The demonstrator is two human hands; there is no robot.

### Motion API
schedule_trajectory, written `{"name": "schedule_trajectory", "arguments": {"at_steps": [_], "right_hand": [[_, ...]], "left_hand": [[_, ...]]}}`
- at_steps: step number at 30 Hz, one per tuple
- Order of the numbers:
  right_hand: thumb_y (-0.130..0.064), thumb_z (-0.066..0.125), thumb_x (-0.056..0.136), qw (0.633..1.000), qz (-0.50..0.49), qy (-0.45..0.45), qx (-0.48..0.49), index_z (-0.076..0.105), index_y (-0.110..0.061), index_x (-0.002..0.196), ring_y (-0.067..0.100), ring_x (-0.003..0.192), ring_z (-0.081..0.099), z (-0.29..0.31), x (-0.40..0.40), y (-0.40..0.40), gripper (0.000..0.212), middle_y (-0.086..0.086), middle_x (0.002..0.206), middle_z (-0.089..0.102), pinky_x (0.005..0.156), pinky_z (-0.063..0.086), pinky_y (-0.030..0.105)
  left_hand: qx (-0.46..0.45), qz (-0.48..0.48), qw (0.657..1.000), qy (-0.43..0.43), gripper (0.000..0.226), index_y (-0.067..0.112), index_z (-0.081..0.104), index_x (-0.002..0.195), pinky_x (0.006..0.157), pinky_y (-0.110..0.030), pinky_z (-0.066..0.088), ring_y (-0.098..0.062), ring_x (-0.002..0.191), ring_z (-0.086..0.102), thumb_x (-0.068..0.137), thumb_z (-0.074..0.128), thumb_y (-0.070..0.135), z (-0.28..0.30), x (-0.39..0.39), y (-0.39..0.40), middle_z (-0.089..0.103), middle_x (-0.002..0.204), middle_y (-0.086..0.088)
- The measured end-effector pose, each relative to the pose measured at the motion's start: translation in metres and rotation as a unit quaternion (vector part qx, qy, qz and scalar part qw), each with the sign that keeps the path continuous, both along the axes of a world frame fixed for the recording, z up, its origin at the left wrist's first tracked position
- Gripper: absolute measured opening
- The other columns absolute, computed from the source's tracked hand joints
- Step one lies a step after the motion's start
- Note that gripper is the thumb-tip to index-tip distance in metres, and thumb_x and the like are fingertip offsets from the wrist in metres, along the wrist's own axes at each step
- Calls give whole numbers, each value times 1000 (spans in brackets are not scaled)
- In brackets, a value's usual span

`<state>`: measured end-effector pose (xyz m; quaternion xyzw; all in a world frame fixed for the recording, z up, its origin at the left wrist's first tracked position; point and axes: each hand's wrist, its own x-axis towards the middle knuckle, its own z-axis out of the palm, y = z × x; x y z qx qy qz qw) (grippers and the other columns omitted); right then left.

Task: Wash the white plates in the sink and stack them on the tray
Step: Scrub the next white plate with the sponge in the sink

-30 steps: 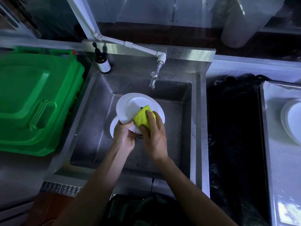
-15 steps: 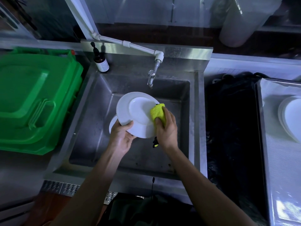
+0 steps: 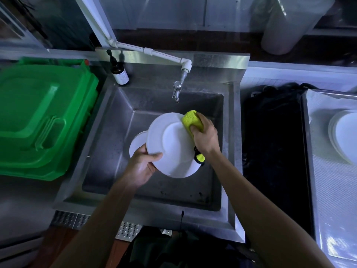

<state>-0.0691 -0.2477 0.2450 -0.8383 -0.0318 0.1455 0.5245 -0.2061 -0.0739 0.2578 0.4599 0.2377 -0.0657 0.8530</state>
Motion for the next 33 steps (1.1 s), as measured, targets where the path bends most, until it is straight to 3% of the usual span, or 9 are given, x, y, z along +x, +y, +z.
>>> {"name": "schedule_trajectory", "arguments": {"at_steps": [8,15,20,24,29,33], "right_hand": [[-15,60,90,993,71,-94,2,48,-23,145,20,131,46,13,-7,10,57,0,147,47,106,36,29],[-10,62,87,973,155,-168,5,49,-21,145,24,132,46,25,-24,20,60,2,148,46,107,40,34],[-7,60,87,969,185,-163,19,48,-21,146,26,135,42,25,-44,24,62,6,149,45,112,36,41],[-6,57,87,964,205,-164,46,48,-22,146,22,138,39,20,-60,24,62,3,151,41,115,33,38],[-10,61,91,964,197,-175,46,46,-23,147,22,136,42,13,-56,22,60,4,150,43,115,33,35],[-15,60,95,970,158,-179,48,45,-20,148,26,136,42,8,-43,21,56,8,151,43,114,35,37]], "left_hand": [[34,-18,999,27,50,8,66,120,76,-43,61,-31,103,71,71,65,-3,6,1,-11,73,115,-16],[45,-7,998,33,49,10,69,117,73,-41,60,-30,100,72,70,66,-3,2,3,-17,74,111,-14],[56,-3,998,28,47,7,69,116,72,-38,59,-31,98,71,71,67,-4,2,4,-18,74,107,-16],[49,19,999,10,40,5,71,111,75,-36,60,-31,98,71,75,65,-12,1,3,-21,74,107,-17],[47,18,999,17,44,1,67,117,81,-38,58,-34,100,69,80,53,-18,1,2,-21,72,109,-19],[33,14,999,17,48,5,67,119,81,-41,59,-35,101,69,74,62,-12,6,-1,-17,71,113,-20]]}}
